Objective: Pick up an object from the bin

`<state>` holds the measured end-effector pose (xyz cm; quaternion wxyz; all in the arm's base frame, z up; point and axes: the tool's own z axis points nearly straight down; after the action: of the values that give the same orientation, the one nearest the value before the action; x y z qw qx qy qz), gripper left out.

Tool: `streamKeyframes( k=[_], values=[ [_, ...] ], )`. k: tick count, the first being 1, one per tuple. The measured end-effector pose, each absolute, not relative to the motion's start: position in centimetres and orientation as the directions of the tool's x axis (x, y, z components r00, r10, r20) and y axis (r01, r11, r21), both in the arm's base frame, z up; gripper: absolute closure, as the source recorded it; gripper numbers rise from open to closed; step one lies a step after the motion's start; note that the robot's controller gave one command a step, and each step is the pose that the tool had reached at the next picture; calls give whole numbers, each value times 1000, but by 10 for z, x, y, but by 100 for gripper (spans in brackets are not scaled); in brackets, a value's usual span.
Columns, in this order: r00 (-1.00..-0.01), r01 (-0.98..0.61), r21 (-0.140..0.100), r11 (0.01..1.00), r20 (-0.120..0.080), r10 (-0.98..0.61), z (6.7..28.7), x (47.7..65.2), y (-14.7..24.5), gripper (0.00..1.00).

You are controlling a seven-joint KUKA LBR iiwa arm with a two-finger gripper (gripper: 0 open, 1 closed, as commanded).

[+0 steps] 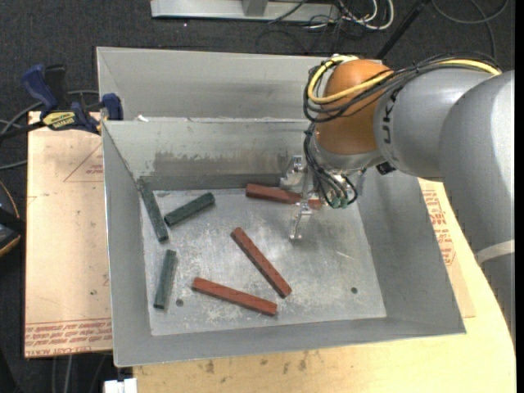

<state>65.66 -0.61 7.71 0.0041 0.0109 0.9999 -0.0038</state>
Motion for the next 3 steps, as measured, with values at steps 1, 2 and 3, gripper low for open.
streamKeyframes(
  k=[1, 2, 3],
  values=[
    [-990, 141, 5, 990, -18, 141, 78, 649, -16, 0],
    [-1000, 23, 1, 1000, -9, 23, 81, 660, -6, 100],
    [-1000, 22, 1, 1000, -9, 22, 81, 660, -6, 100]
  ],
)
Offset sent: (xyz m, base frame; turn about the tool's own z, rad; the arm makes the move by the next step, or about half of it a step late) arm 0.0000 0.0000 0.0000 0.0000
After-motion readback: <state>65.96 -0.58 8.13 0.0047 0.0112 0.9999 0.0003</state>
